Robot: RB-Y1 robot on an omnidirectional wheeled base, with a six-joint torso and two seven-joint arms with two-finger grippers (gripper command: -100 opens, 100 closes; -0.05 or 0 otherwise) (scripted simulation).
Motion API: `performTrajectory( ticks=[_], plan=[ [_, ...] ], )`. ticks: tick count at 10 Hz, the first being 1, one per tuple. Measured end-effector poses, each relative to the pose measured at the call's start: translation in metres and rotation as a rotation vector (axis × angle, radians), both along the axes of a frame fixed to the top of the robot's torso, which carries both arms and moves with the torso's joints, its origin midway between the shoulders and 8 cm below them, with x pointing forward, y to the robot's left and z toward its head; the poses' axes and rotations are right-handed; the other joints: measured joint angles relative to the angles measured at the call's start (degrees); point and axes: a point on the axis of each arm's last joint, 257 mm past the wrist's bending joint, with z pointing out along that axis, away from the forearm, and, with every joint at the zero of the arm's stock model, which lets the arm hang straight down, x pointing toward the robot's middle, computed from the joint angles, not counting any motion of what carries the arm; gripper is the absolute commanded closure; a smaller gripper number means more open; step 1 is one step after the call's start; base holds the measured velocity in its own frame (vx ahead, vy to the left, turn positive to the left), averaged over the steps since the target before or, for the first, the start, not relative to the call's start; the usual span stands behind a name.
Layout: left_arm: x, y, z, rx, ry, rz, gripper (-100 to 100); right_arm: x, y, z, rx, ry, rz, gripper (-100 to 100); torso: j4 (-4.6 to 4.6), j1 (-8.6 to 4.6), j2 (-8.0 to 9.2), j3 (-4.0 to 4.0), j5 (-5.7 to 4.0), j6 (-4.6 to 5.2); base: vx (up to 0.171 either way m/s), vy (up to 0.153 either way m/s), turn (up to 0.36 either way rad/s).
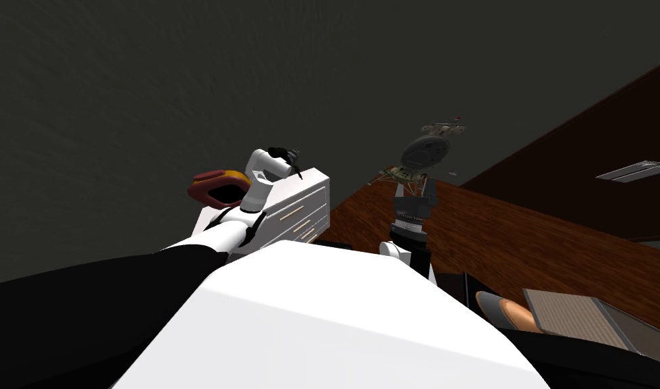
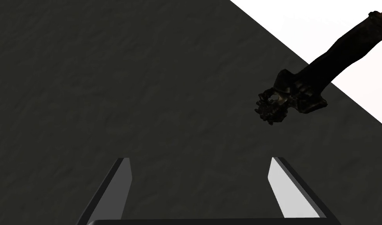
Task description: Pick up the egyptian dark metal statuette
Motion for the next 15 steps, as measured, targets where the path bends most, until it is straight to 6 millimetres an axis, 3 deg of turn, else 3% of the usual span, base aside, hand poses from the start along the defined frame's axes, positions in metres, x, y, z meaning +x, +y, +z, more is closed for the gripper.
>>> performTrajectory(
  ticks=[6,10,11,12,13,14,15],
  plan=[
    [-0.006,0.021,-0.03,0.015,0.168,0.07,-100,0.0,0.0,0.0,0.0,0.0,0.0,0,-0.01,0.0,-0.03,-0.02,0.0,0.02,-0.015,0.038,-0.107],
    [-0.021,0.043,-0.072,0.027,0.331,0.13,-100,0.0,0.0,0.0,0.0,0.0,0.0,0,-0.04,-0.12,-0.15,-0.09,-0.02,0.0,0.012,0.013,-0.087],
    [-0.022,0.043,-0.073,0.026,0.337,0.133,0,0.0,0.0,0.0,0.0,0.0,0.0,0,-0.03,-0.14,-0.12,-0.07,-0.03,-0.01,0.0,0.0,0.0],
    [-0.022,0.043,-0.073,0.027,0.336,0.133,-100,0.0,0.0,0.0,0.0,0.0,0.0,0,-0.02,-0.15,-0.1,-0.06,-0.03,-0.01,0.039,0.015,-0.02],
    [-0.02,0.046,-0.078,0.026,0.338,0.136,-100,0.0,0.0,0.0,0.0,0.0,0.0,0,-0.04,-0.1,-0.2,-0.11,-0.02,-0.01,0.024,0.01,-0.006],
    [-0.019,0.046,-0.078,0.026,0.336,0.135,100,0.0,0.0,0.0,0.0,0.0,0.0,0,-0.04,-0.11,-0.17,-0.1,-0.02,-0.01,0.0,0.0,0.0],
    [-0.019,0.046,-0.078,0.026,0.336,0.135,100,0.0,0.0,0.0,0.0,0.0,0.0,0,-0.03,-0.13,-0.12,-0.07,-0.03,-0.01,0.0,0.0,0.0]
  ],
)
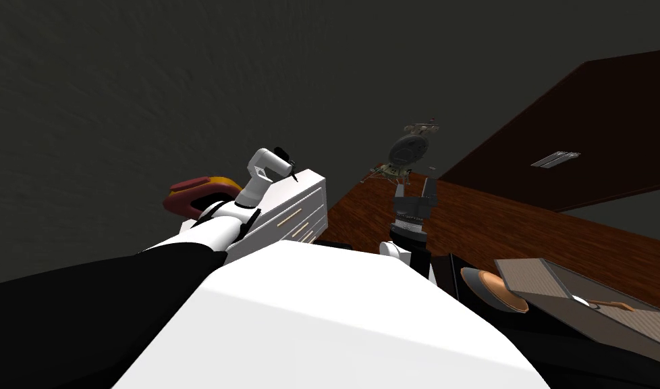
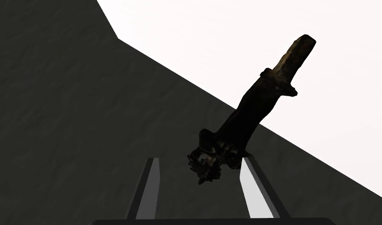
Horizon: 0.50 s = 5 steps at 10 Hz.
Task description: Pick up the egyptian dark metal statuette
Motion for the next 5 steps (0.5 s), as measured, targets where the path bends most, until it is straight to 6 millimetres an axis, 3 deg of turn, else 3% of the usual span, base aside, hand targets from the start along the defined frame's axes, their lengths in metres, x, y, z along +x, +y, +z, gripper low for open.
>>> performTrajectory(
  ticks=[3,4,5],
  plan=[
    [0.0,0.0,0.0,0.0,0.0,0.0,100,0.0,0.0,0.0,0.0,0.0,0.0,0,0.01,-0.02,0.04,0.03,-0.01,0.0,0.0,0.0,0.0],
    [0.0,0.0,0.0,0.0,0.0,0.0,0,0.0,0.0,0.0,0.0,0.0,0.0,0,0.01,-0.02,0.04,0.03,-0.01,0.0,0.0,0.0,0.0],
    [0.0,0.0,0.0,0.0,0.0,0.0,-100,0.0,0.0,0.0,0.0,0.0,0.0,0,0.01,-0.02,0.05,0.03,-0.01,0.0,-0.126,0.057,0.231]
  ],
)
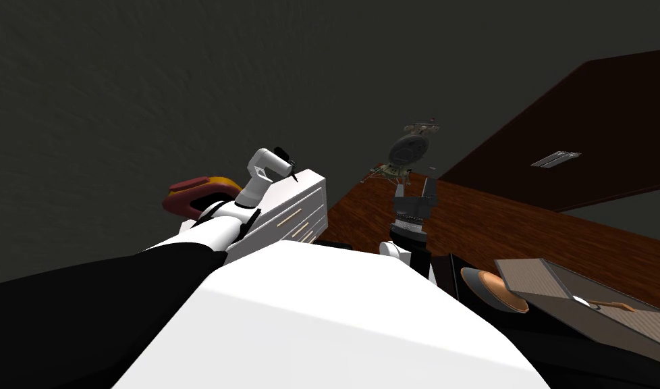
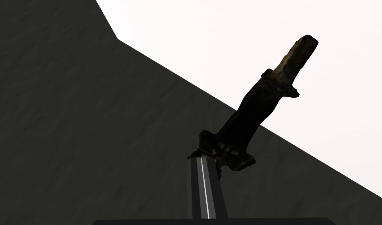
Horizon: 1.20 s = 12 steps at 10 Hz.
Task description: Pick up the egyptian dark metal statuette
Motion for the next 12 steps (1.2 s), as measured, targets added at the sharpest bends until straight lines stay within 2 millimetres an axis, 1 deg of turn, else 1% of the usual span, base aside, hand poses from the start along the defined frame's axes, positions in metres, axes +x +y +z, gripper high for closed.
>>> performTrajectory(
  ticks=[2,3,4,5,6,8,9,12],
  plan=[
    [0.004,-0.002,0.021,0.036,-0.035,-0.011,-100,0.0,0.0,0.0,0.0,0.0,0.0,0,0.14,0.3,0.59,0.34,0.07,-0.04,-0.17,0.069,0.212],
    [0.009,-0.005,0.031,0.062,-0.052,-0.022,-100,0.0,0.0,0.0,0.0,0.0,0.0,0,0.16,0.28,0.65,0.39,0.07,-0.05,-0.123,0.008,0.18],
    [0.009,-0.008,0.046,0.092,-0.068,-0.037,-100,0.0,0.0,0.0,0.0,0.0,0.0,0,0.16,0.07,0.57,0.35,0.02,-0.03,-0.037,-0.049,0.113],
    [0.009,-0.012,0.056,0.122,-0.071,-0.048,-100,0.0,0.0,0.0,0.0,0.0,0.0,0,0.09,-0.17,0.32,0.2,-0.04,0.0,0.044,-0.079,0.012],
    [0.007,-0.014,0.059,0.144,-0.063,-0.056,-100,0.0,0.0,0.0,0.0,0.0,0.0,0,0.02,-0.33,0.01,0.02,-0.08,0.03,0.118,-0.093,-0.053],
    [0.0,-0.014,0.057,0.167,-0.03,-0.062,-100,0.0,0.0,0.0,0.0,0.0,0.0,0,-0.11,-0.44,-0.43,-0.25,-0.11,0.04,0.119,-0.088,-0.063],
    [-0.004,-0.013,0.052,0.173,-0.006,-0.062,-100,0.0,0.0,0.0,0.0,0.0,0.0,0,-0.11,-0.4,-0.42,-0.25,-0.1,0.05,0.111,-0.074,-0.094],
    [-0.022,-0.002,0.025,0.172,0.097,-0.041,-100,0.0,0.0,0.0,0.0,0.0,0.0,0,-0.13,-0.28,-0.49,-0.29,-0.07,0.05,0.125,-0.052,-0.115]
  ],
)
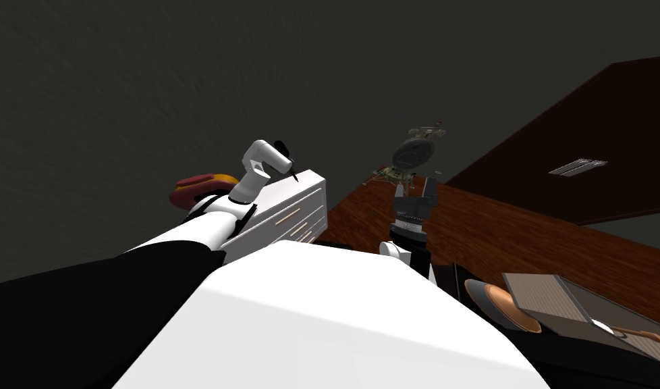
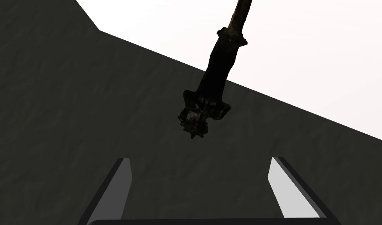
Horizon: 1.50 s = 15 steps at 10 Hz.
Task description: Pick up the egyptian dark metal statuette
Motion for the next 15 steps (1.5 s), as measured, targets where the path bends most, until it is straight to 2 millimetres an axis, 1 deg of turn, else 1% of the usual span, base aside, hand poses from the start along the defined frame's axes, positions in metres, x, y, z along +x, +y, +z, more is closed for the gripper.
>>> performTrajectory(
  ticks=[1,2,4,5,6,8,9,13,14,15],
  plan=[
    [-0.007,0.009,-0.014,-0.005,0.039,0.021,-100,0.0,0.0,0.0,0.0,0.0,0.0,0,0.0,0.02,0.01,0.0,0.01,-0.01,0.09,-0.027,-0.107],
    [-0.016,0.018,-0.022,-0.012,0.065,0.041,-100,0.0,0.0,0.0,0.0,0.0,0.0,0,0.02,0.1,0.11,0.06,0.02,-0.02,0.044,0.007,-0.066],
    [-0.026,0.026,-0.029,-0.031,0.096,0.079,-100,0.0,0.0,0.0,0.0,0.0,0.0,0,0.09,0.27,0.39,0.23,0.06,-0.02,0.01,0.019,-0.07],
    [-0.027,0.026,-0.03,-0.034,0.098,0.084,0,0.0,0.0,0.0,0.0,0.0,0.0,0,0.11,0.25,0.46,0.27,0.06,-0.05,0.0,0.0,0.0],
    [-0.027,0.026,-0.03,-0.034,0.098,0.083,-100,0.0,0.0,0.0,0.0,0.0,0.0,0,0.12,0.22,0.5,0.29,0.05,-0.04,0.02,0.023,-0.013],
    [-0.023,0.03,-0.039,-0.035,0.098,0.086,-100,0.0,0.0,0.0,0.0,0.0,0.0,0,0.1,0.33,0.4,0.24,0.08,-0.04,0.026,0.024,-0.011],
    [-0.023,0.03,-0.039,-0.035,0.097,0.085,100,0.0,0.0,0.0,0.0,0.0,0.0,0,0.11,0.27,0.44,0.26,0.07,-0.04,0.001,0.003,0.011],
    [-0.023,0.029,-0.04,-0.036,0.099,0.085,100,0.0,0.0,0.0,0.0,0.0,0.0,0,0.08,0.21,0.3,0.17,0.01,0.02,0.0,0.0,0.0],
    [-0.023,0.029,-0.039,-0.036,0.099,0.085,0,0.0,0.0,0.0,0.0,0.0,0.0,0,0.08,0.21,0.28,0.16,0.01,0.02,0.0,0.0,0.0],
    [-0.023,0.029,-0.039,-0.036,0.098,0.084,100,0.0,0.0,0.0,0.0,0.0,0.0,0,0.07,0.21,0.27,0.15,0.01,0.02,-0.021,-0.027,0.014]
  ],
)
